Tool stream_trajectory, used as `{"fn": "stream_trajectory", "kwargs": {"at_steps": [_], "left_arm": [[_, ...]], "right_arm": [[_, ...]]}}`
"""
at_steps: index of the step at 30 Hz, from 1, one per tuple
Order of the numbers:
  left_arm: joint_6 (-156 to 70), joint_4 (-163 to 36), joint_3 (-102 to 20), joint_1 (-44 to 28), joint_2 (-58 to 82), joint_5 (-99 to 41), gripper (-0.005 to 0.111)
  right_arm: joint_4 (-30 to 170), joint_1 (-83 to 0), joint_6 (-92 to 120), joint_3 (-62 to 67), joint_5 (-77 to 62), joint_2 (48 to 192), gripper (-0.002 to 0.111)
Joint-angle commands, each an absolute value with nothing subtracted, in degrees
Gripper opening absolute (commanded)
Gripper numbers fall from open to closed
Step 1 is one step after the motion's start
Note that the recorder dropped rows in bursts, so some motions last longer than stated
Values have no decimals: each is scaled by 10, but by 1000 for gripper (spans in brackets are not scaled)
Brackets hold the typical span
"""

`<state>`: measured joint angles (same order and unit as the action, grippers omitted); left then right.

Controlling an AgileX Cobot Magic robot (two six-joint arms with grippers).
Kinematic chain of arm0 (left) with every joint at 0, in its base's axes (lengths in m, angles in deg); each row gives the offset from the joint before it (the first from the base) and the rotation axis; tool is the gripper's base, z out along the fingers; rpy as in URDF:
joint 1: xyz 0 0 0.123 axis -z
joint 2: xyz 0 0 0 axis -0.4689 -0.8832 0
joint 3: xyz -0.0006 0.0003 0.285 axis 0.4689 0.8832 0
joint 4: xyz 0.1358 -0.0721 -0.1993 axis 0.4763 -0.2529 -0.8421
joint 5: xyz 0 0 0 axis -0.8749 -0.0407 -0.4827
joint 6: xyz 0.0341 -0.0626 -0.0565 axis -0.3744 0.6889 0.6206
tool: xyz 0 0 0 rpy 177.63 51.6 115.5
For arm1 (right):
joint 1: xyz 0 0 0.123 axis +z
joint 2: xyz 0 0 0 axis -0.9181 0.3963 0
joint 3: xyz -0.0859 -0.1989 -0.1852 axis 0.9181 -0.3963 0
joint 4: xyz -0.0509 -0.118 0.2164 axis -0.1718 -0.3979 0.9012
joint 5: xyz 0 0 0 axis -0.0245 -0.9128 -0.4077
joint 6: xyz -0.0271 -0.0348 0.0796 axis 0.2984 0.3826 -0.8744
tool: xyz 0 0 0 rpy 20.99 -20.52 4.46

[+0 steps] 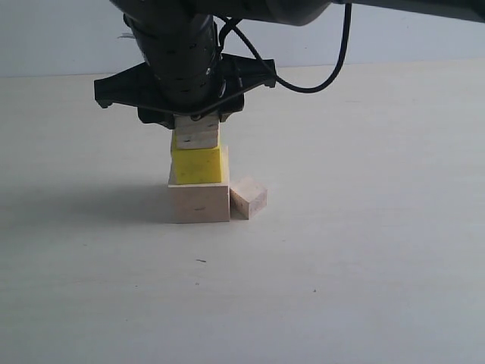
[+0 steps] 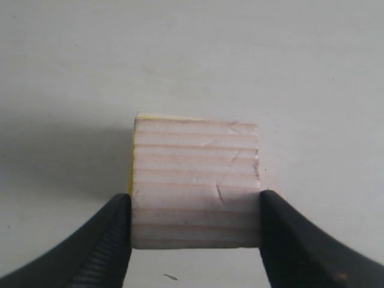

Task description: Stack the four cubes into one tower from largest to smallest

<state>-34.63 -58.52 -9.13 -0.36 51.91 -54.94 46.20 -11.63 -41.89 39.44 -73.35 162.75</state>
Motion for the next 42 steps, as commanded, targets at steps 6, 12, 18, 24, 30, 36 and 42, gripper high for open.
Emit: {"fn": "stream_trajectory", "kwargs": {"at_steps": [6, 12, 18, 24, 30, 36, 42], "left_arm": [[-342, -591, -89, -6, 525, -544, 0], [-342, -591, -89, -6, 525, -544, 0], [-342, -591, -89, -6, 525, -544, 0], [-342, -591, -89, -6, 525, -544, 0], [-342, -591, -89, -6, 525, -544, 0], [-342, -591, -89, -6, 525, -544, 0], [-342, -591, -89, -6, 525, -544, 0]], "right_arm": [[467, -114, -420, 396, -711, 1631, 33], [472, -114, -422, 396, -720, 1631, 47], [471, -114, -422, 396, -727, 1631, 47], [468, -114, -422, 396, -729, 1631, 47], [462, -114, -422, 396, -738, 1631, 47], [462, -114, -422, 396, -739, 1628, 47], [462, -114, -422, 396, -737, 1629, 47]]}}
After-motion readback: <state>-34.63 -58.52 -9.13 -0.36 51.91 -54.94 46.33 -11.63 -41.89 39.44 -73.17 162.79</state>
